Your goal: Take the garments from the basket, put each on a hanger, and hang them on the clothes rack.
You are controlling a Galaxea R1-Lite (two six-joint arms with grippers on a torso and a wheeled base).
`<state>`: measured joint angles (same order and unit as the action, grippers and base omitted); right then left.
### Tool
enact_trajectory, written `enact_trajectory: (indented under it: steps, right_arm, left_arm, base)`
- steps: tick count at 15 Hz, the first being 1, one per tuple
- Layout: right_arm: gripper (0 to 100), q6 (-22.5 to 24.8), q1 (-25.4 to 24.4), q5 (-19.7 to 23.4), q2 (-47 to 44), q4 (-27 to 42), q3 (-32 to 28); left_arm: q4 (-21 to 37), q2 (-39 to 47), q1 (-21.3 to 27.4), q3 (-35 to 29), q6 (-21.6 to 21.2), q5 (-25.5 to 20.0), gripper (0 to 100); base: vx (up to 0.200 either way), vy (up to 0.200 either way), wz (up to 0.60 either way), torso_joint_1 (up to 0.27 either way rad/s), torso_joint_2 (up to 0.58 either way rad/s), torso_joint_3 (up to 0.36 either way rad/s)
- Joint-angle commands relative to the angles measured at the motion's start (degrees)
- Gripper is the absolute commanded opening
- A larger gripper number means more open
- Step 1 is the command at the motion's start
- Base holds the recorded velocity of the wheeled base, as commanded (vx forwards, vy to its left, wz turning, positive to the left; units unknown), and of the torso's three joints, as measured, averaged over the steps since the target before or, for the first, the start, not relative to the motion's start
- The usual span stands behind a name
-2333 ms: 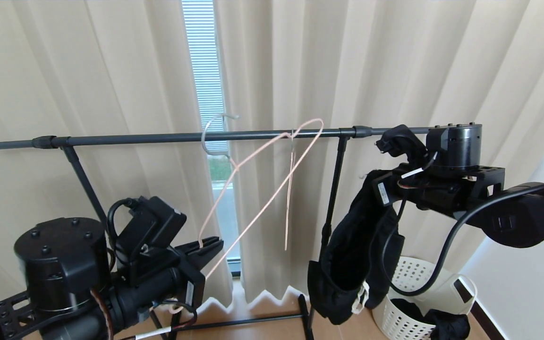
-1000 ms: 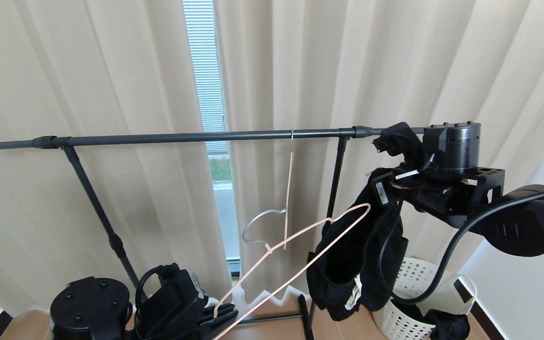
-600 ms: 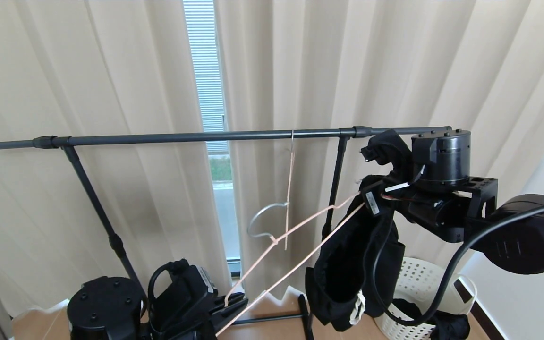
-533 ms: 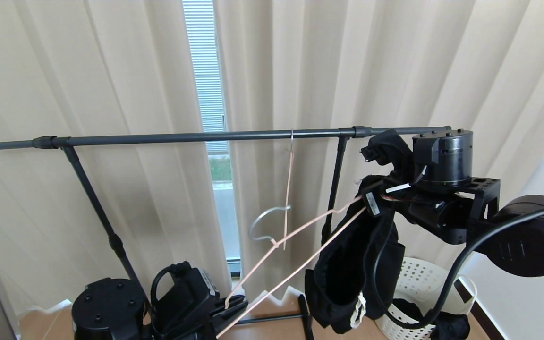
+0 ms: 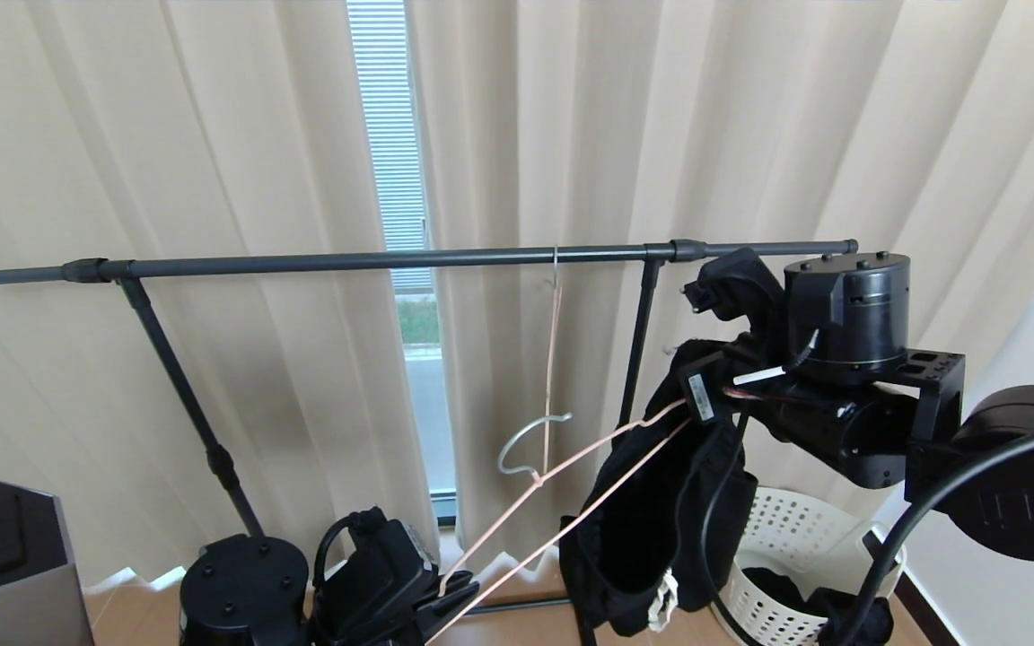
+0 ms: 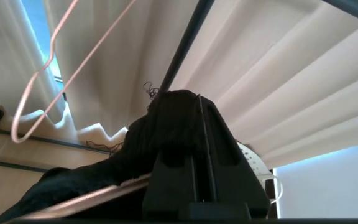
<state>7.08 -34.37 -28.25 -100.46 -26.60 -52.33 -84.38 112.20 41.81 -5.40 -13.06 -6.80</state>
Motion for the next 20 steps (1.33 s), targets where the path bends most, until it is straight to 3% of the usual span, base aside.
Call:
enact_trajectory:
  steps: [1, 3, 9, 20]
  right_arm:
    - [0, 0.04, -1.85, -0.14, 1.06, -0.03, 1.18]
    - [0, -0.05, -2.29, -0.23, 1.41, -0.03, 1.97]
    - [0, -0.58, -10.02, -0.76, 5.54, -0.03, 6.02]
    - [0, -7.79, -19.95, -3.13, 2.11, -0.03, 3.91]
  left_arm:
    - [0.01, 0.65, 0.02, -0.4, 0.05, 0.12, 0]
    - [-0.08, 1.44, 0.11, -0.4, 0.05, 0.12, 0]
    - [-0.17, 1.35, 0.29, -0.22, -0.04, 1.62, 0]
    - [-0.17, 1.18, 0.29, -0.31, 0.31, 1.62, 0]
  base:
    - [0.0, 0.0, 0.0, 0.0, 0.0, 0.0]
    - [0.0, 0.0, 0.0, 0.0, 0.0, 0.0]
    - [0.0, 0.0, 0.0, 0.0, 0.0, 0.0]
    - [0.0, 0.0, 0.0, 0.0, 0.0, 0.0]
